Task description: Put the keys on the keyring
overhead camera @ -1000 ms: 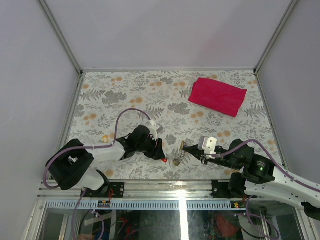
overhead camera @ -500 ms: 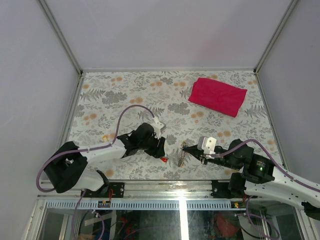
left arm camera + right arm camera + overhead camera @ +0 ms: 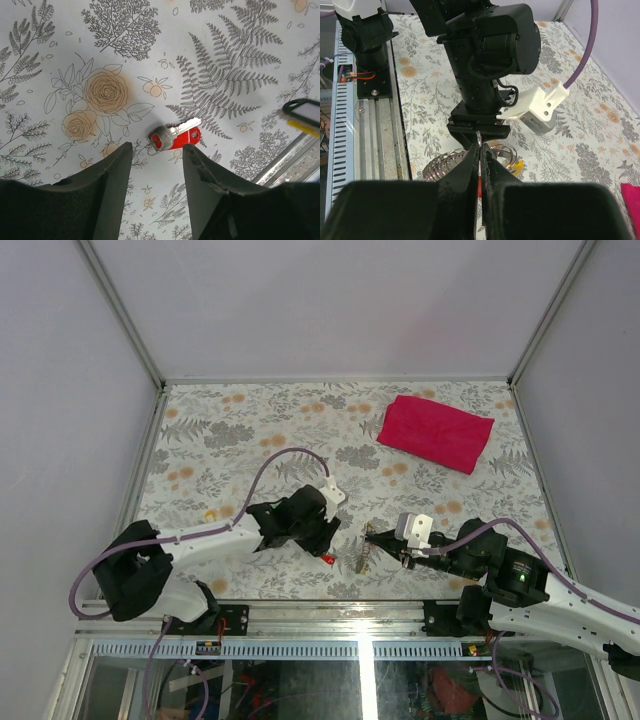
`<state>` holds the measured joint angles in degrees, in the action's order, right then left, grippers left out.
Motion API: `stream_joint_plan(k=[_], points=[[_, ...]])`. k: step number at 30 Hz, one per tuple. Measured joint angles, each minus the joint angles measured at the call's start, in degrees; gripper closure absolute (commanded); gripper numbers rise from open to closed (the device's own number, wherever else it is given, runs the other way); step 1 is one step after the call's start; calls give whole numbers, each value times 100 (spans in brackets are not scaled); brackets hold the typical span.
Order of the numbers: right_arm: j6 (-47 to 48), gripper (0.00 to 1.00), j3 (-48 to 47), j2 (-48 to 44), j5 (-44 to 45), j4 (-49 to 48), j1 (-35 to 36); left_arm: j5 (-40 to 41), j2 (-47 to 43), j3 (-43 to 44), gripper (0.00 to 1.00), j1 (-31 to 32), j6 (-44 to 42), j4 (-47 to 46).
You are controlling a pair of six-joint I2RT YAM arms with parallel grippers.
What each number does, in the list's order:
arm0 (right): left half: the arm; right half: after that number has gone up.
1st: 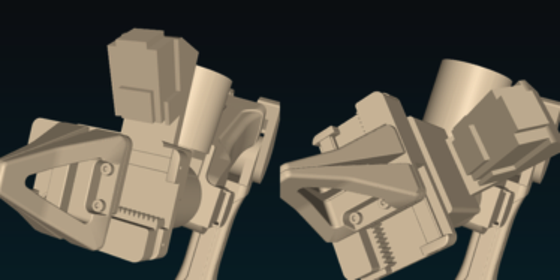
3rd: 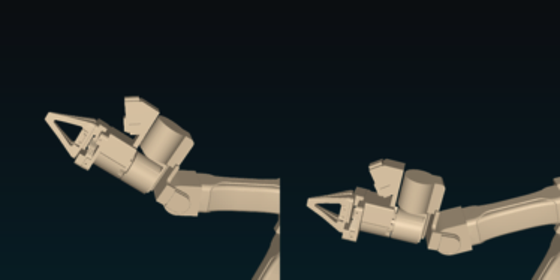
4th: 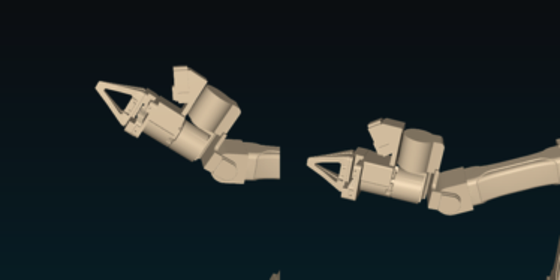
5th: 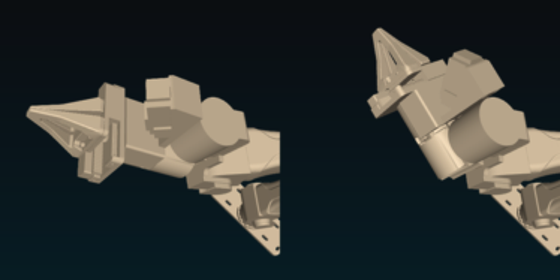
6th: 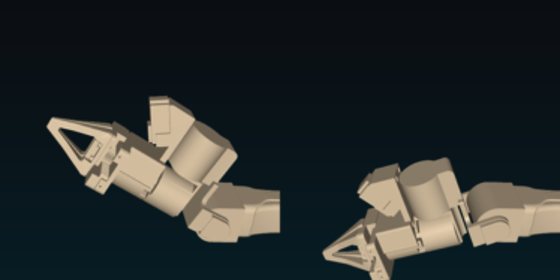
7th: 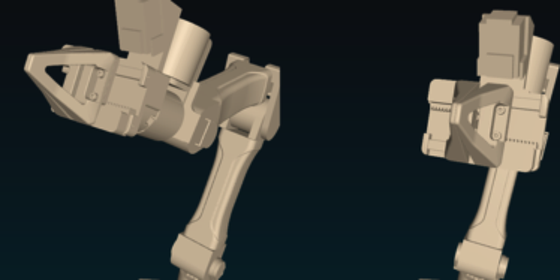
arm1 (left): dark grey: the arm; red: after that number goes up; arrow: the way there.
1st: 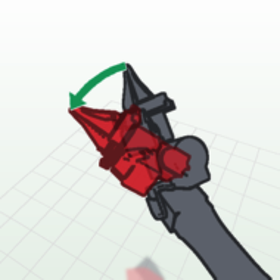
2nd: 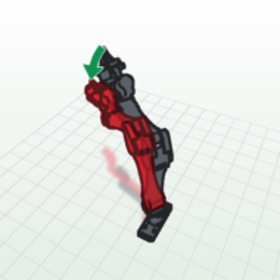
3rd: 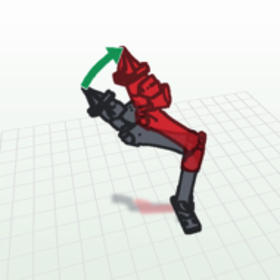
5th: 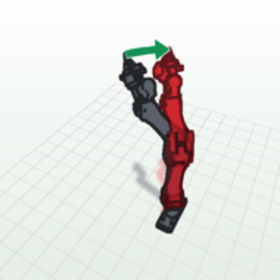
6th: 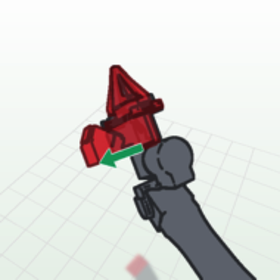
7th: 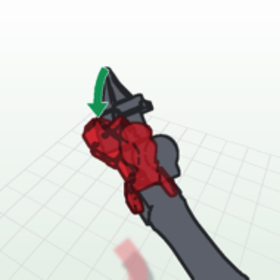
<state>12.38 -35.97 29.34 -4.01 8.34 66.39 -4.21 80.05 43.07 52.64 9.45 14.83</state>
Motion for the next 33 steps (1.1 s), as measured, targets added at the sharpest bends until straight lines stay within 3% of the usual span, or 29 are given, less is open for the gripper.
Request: stream_joint_plan(k=[12,25,30,33], points=[[-2,100,0,-37,2,2,0,61,787,365,58,210,-562,579],[-2,100,4,-37,2,2,0,85,992,485,81,262,-831,706],[-2,100,4,-37,4,2,0,83,1021,501,100,271,-844,706],[-2,100,7,-37,4,2,0,83,1021,503,100,278,-868,706]])
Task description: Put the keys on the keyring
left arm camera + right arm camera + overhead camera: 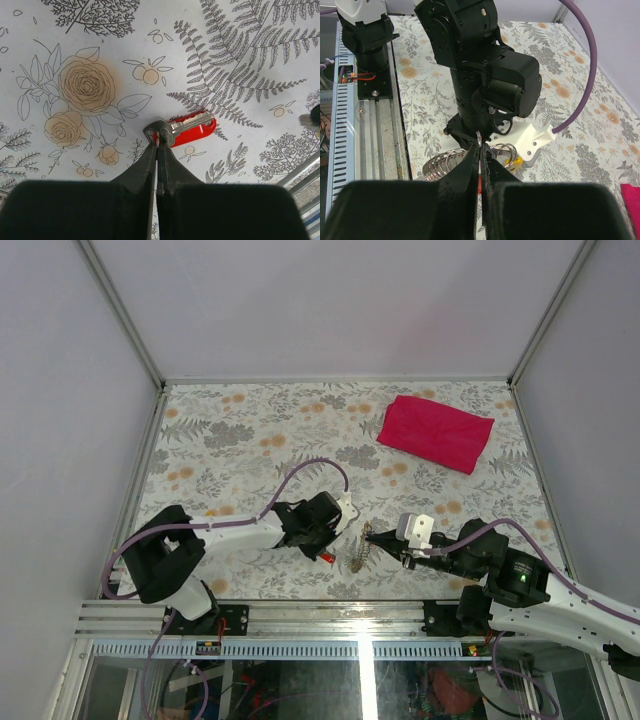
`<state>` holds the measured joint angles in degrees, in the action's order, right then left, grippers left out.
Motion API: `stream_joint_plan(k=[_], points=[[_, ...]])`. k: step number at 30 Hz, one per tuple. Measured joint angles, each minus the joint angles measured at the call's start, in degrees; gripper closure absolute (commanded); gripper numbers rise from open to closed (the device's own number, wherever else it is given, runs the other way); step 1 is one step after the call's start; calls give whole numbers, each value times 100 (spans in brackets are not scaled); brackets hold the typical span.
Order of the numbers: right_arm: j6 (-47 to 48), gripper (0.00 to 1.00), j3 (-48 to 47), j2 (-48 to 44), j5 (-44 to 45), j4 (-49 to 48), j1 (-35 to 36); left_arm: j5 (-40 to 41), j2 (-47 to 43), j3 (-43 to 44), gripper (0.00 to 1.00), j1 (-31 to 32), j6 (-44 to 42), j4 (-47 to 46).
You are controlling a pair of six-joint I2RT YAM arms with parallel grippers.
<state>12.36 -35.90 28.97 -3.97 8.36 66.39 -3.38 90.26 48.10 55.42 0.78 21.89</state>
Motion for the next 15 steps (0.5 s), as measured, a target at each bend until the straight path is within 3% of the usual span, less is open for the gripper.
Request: stream_joint_plan(k=[6,15], points=[[4,100,-2,0,0,0,0,-7,-151,0,100,0,2,76],[33,100,-2,-7,7,125,0,-387,-1246,-129,100,4,114,-2]])
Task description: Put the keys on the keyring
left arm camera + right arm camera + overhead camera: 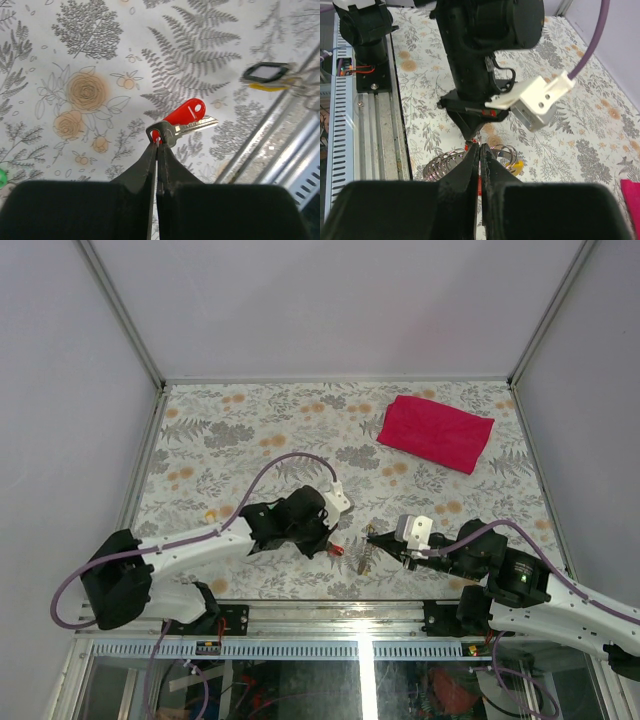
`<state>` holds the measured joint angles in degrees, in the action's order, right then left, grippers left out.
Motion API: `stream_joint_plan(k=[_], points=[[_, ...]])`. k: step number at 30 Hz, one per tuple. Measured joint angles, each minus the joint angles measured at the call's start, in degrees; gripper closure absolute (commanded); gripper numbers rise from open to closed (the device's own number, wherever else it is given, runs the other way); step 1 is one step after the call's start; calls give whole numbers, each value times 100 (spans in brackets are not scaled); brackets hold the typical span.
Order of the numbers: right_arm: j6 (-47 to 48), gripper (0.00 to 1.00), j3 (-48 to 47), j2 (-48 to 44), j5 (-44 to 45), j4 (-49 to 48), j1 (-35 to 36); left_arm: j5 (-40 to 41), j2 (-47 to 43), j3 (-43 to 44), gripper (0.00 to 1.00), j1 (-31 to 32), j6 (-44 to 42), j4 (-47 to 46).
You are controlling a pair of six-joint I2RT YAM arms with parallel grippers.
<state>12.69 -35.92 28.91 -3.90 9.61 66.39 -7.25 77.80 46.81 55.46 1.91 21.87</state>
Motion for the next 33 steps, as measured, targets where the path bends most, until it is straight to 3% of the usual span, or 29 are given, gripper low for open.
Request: stream_joint_plan(k=[6,13,27,33], points=[[37,100,-17,-92,42,192,0,-442,-369,-485,100,2,396,-439],[39,100,-55,-170,48,240,0,-424,431,-570,100,33,894,-756],[37,100,-55,-162,46,269,0,22,520,-625,69,111,1117,-951],[35,100,-55,-153,46,267,0,42,343,-774,65,111,1165,-960]])
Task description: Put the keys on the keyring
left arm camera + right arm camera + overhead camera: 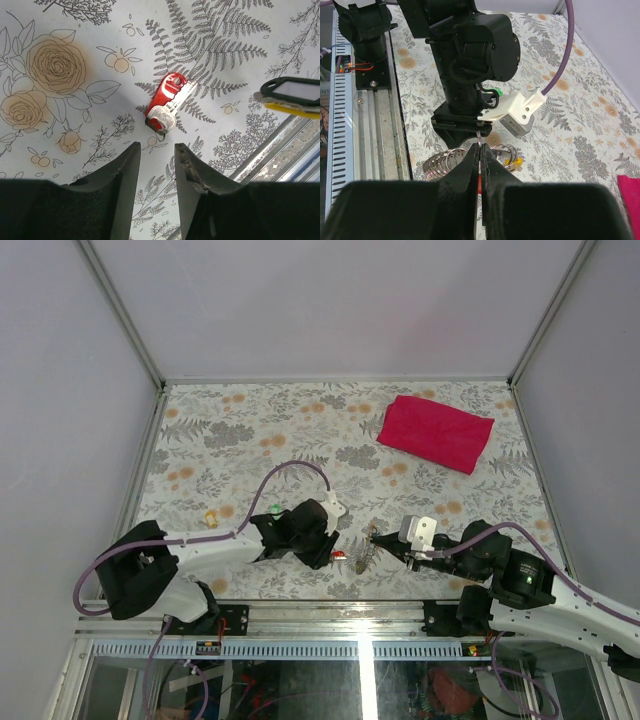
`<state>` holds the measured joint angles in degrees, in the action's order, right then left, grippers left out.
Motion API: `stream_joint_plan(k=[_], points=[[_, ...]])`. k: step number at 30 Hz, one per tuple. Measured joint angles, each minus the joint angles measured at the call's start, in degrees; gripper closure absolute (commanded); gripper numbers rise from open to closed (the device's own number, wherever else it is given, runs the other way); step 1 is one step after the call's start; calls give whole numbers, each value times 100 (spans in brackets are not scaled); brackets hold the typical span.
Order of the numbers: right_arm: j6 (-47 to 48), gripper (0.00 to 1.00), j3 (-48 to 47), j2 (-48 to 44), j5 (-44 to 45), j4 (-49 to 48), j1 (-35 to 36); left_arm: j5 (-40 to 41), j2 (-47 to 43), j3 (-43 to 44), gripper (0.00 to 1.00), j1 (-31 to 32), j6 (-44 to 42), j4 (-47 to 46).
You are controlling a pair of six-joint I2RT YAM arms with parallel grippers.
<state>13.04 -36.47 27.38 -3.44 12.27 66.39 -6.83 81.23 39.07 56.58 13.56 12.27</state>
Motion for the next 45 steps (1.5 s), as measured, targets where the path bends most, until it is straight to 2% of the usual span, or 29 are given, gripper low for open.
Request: stream_joint_plan(k=[8,23,25,32,39,45], points=[[0,100,0,0,0,0,0,-44,-9,-70,66,0,59,-114],[-2,100,0,-2,0,0,0,-90,179,-70,76,0,72,-245],[-2,100,0,-2,0,0,0,-103,184,-70,79,0,72,-247],[-2,100,0,-2,-2,2,0,-181,212,-70,100,0,68,-247],[-2,100,0,-24,2,0,0,-181,144,-70,100,2,61,-212],[-9,100,-2,-109,81,7,0,-116,-627,-48,100,2,-37,-114]])
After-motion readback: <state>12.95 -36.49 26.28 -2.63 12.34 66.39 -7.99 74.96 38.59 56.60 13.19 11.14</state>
